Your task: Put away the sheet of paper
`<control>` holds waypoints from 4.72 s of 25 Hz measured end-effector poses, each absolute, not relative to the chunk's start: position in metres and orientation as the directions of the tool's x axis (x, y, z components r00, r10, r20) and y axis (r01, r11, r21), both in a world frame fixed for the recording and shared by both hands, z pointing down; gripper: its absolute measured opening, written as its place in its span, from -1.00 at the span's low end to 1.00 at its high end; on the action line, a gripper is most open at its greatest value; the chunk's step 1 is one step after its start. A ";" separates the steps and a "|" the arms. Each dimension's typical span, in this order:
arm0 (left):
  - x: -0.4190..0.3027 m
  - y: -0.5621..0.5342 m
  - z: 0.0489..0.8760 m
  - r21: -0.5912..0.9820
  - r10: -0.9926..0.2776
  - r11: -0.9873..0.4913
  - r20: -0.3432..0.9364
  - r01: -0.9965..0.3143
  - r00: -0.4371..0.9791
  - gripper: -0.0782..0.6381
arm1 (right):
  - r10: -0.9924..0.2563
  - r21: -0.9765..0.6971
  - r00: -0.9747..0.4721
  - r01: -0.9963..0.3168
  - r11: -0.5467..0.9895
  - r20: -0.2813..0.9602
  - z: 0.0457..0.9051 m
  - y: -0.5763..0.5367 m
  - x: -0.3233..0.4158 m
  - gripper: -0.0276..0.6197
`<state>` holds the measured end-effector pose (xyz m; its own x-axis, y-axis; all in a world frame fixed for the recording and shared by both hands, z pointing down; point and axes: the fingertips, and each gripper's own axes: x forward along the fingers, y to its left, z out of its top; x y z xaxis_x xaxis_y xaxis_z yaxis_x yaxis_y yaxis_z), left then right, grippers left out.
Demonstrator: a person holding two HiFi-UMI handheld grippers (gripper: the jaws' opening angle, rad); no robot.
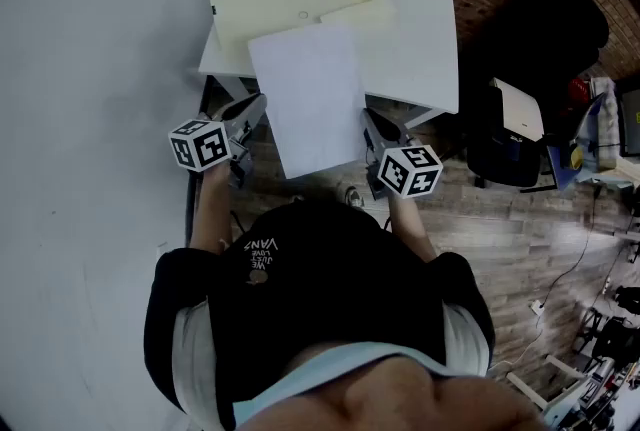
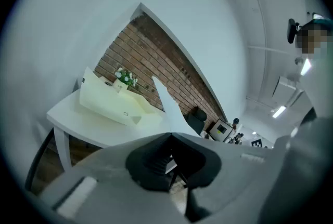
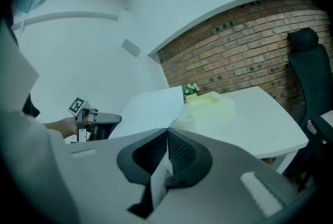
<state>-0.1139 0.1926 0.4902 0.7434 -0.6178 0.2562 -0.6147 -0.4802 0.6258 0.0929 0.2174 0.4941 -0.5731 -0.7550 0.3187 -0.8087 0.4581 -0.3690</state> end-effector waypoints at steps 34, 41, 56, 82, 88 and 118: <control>-0.113 0.147 0.491 0.645 -0.622 -0.475 0.234 -0.598 0.747 -0.78 | -0.760 -0.419 -0.588 -0.785 0.456 0.276 0.491 0.167 0.094 -0.91; -0.102 0.114 0.489 0.644 -0.645 -0.461 0.229 -0.610 0.729 -0.78 | -0.744 -0.419 -0.611 -0.771 0.480 0.272 0.489 0.128 0.105 -0.92; -0.088 0.067 0.494 0.648 -0.696 -0.405 0.240 -0.645 0.677 -0.78 | -0.695 -0.436 -0.665 -0.730 0.526 0.274 0.496 0.067 0.121 -0.92; -0.105 0.014 0.512 0.674 -0.720 -0.339 0.262 -0.656 0.642 -0.78 | -0.652 -0.446 -0.696 -0.707 0.549 0.300 0.507 0.000 0.104 -0.91; -0.116 -0.015 0.513 0.672 -0.708 -0.349 0.267 -0.653 0.653 -0.78 | -0.671 -0.441 -0.675 -0.725 0.529 0.307 0.508 -0.024 0.093 -0.91; -0.133 -0.111 0.532 0.710 -0.639 -0.382 0.260 -0.592 0.724 -0.78 | -0.751 -0.408 -0.552 -0.819 0.404 0.363 0.516 -0.099 0.073 -0.91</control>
<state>-0.1332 -0.1108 0.5324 0.7241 -0.6388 0.2598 -0.5917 -0.3820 0.7099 0.0729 -0.0991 0.5162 -0.5516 -0.7511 0.3628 -0.8187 0.4045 -0.4075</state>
